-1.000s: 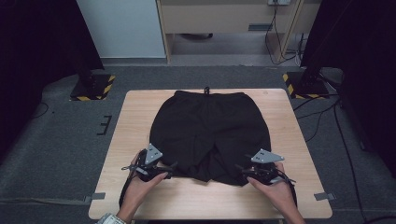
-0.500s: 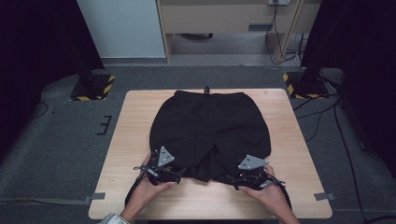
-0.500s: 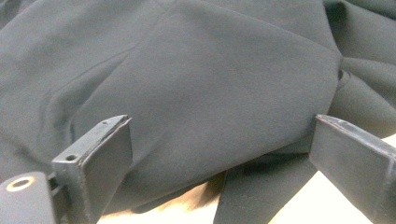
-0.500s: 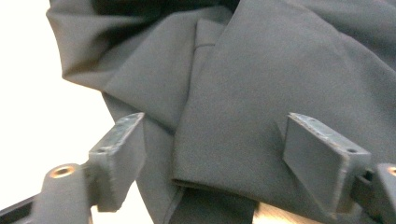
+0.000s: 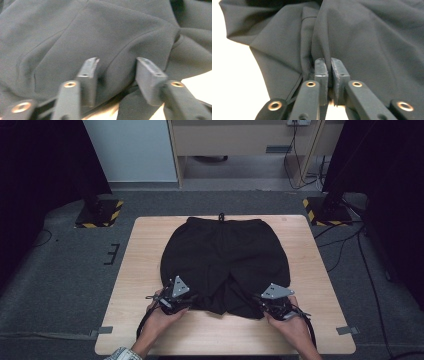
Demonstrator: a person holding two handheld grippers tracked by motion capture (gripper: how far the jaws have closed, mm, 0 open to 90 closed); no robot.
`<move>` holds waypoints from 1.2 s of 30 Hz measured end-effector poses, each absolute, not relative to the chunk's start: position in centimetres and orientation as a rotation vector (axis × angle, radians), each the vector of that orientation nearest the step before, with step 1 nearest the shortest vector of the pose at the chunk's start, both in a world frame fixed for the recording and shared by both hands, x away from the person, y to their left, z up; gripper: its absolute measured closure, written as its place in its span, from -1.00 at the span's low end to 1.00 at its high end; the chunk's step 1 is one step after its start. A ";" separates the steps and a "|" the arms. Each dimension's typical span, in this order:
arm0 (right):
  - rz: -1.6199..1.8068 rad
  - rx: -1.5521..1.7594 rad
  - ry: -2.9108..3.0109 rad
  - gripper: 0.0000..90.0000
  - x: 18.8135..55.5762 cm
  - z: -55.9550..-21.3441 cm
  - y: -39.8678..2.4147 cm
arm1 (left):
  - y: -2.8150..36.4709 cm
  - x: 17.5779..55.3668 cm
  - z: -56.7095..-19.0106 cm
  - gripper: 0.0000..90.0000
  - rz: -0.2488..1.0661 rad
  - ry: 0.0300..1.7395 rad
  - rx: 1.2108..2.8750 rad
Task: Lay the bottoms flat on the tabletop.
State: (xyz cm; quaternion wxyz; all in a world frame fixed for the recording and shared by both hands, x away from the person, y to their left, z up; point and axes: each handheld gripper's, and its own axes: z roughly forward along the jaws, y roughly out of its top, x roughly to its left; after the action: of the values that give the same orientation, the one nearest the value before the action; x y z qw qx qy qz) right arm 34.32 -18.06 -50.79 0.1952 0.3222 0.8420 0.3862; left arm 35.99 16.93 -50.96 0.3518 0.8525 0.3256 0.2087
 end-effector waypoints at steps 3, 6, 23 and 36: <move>1.121 0.916 2.320 0.94 34.5 -50.2 -18.5 | 17.1 36.4 -50.9 0.60 0.549 0.853 2.206; 1.154 0.942 2.297 0.95 34.9 -49.9 -18.9 | 17.2 36.7 -50.7 0.77 0.537 0.873 2.182; 1.024 1.236 2.208 0.94 45.5 -51.4 -22.1 | 21.1 42.2 -49.8 0.98 0.573 1.101 1.971; 1.040 1.352 2.158 -0.12 43.9 -50.7 -24.0 | 23.2 43.4 -52.8 0.95 0.546 1.263 2.043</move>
State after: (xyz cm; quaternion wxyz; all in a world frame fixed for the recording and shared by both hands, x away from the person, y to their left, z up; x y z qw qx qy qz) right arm 43.90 -23.96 -50.66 0.1941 0.4823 0.7695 0.3709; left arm 43.38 23.24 -52.77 0.3327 0.7821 0.4837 0.2089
